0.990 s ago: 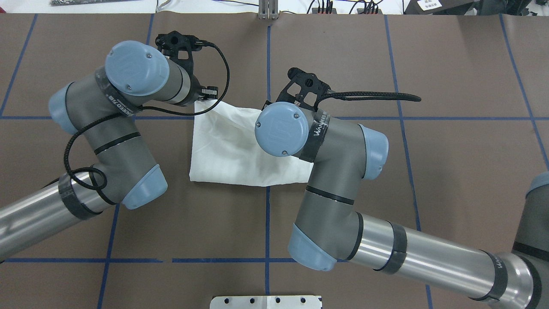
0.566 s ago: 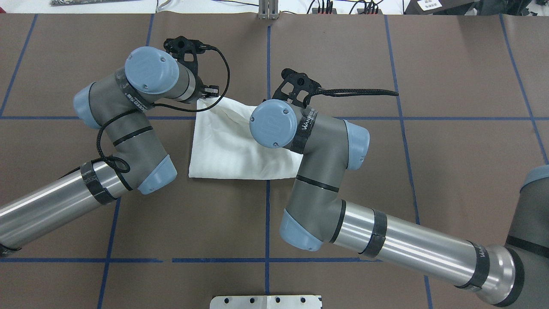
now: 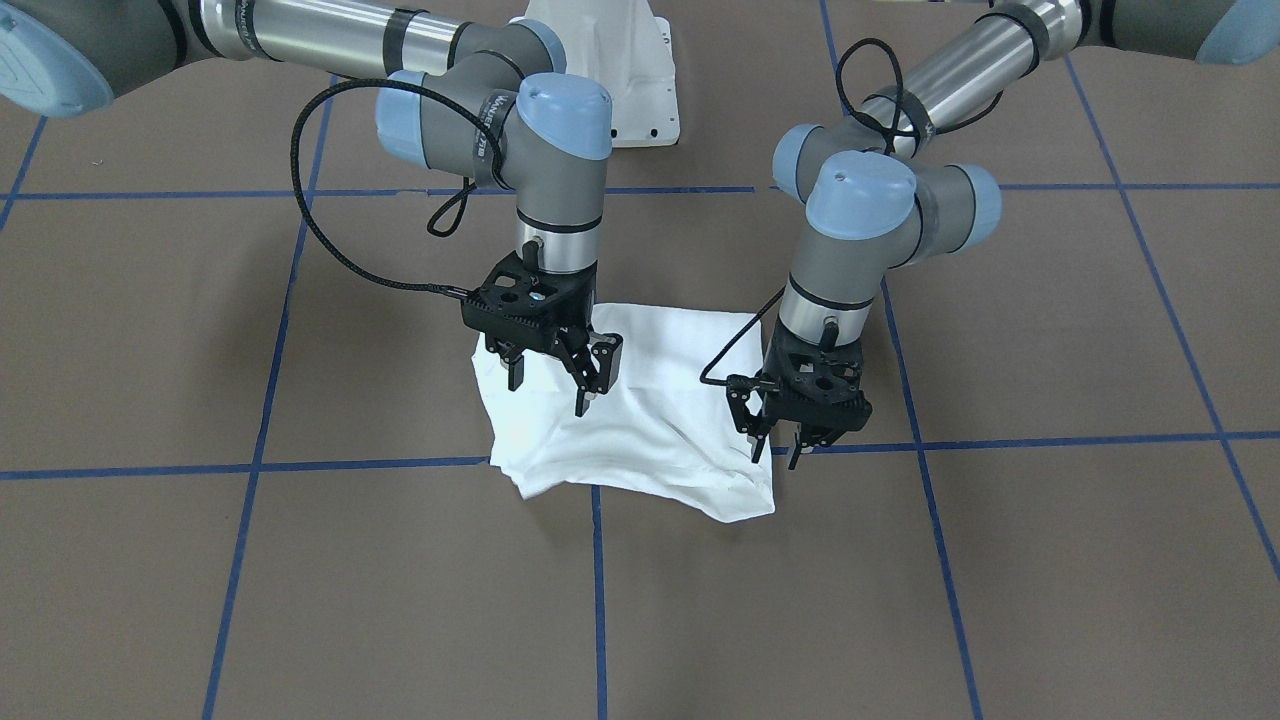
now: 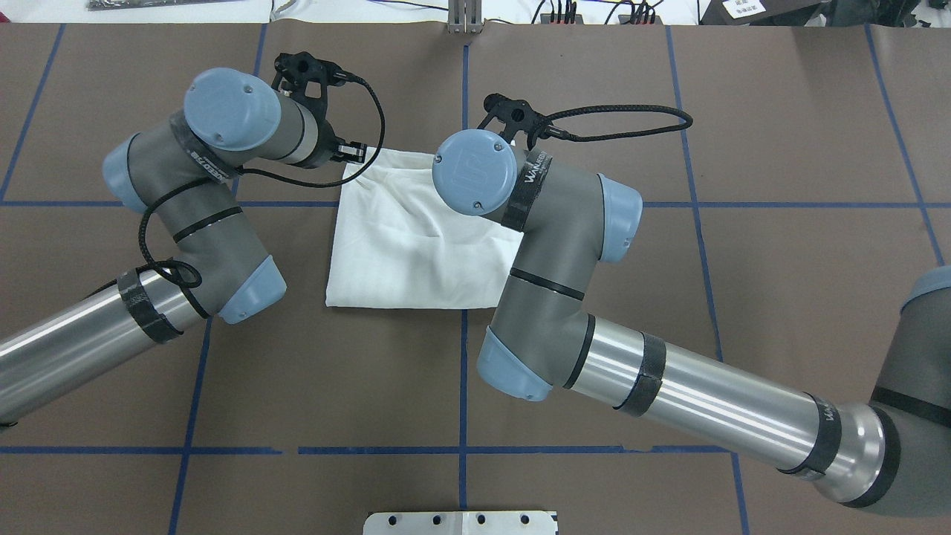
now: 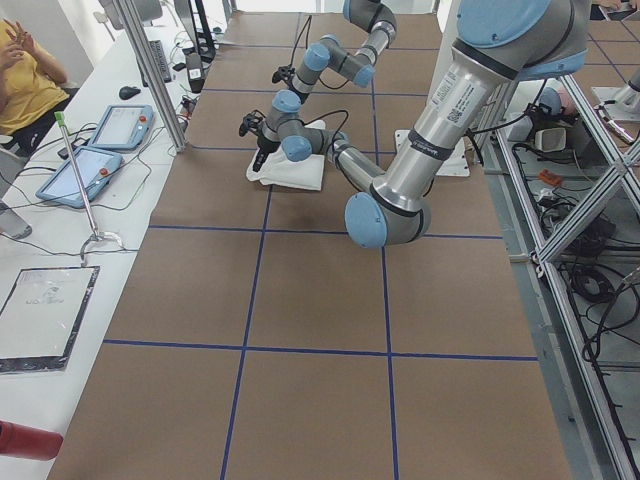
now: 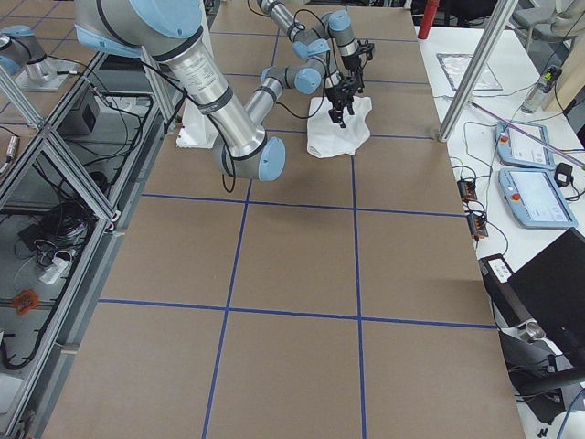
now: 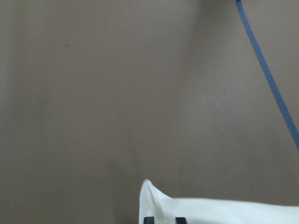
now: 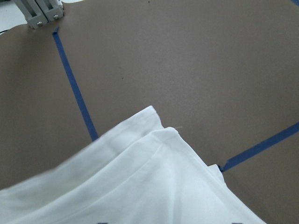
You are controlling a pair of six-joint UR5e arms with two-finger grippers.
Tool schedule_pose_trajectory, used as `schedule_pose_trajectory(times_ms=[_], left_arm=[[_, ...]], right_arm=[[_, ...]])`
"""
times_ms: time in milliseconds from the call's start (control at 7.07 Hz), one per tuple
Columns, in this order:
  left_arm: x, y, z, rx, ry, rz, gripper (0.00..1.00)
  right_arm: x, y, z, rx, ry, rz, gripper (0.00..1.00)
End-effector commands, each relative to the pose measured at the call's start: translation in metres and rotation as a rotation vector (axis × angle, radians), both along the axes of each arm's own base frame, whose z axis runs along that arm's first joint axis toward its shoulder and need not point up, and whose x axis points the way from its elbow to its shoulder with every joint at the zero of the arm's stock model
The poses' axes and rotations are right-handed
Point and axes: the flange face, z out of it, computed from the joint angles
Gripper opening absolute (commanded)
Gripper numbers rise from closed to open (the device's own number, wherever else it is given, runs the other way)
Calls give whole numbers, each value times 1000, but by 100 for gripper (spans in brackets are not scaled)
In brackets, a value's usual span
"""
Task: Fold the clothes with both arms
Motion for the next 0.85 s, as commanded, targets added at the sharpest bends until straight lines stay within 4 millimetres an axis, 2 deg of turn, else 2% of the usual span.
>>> schedule_pose_trajectory(times_ms=[0,141,283,424,707], left_arm=[[-33,-14,19,45,-29,37,100],[-35,-14,21,44,-30,34,100],[-37,-12,21,47,-28,34,100],[-40,-11,20,49,-26,32,100],[-50,-1,26,51,-22,31,100]], right_arm=[[-36,38,-1,24,20,-46,100],[-58,32,12,27,80,-29,100],[-66,16,26,35,125,-16,100],[-66,0,40,49,153,-13,100],[-40,-56,78,50,273,-8,100]])
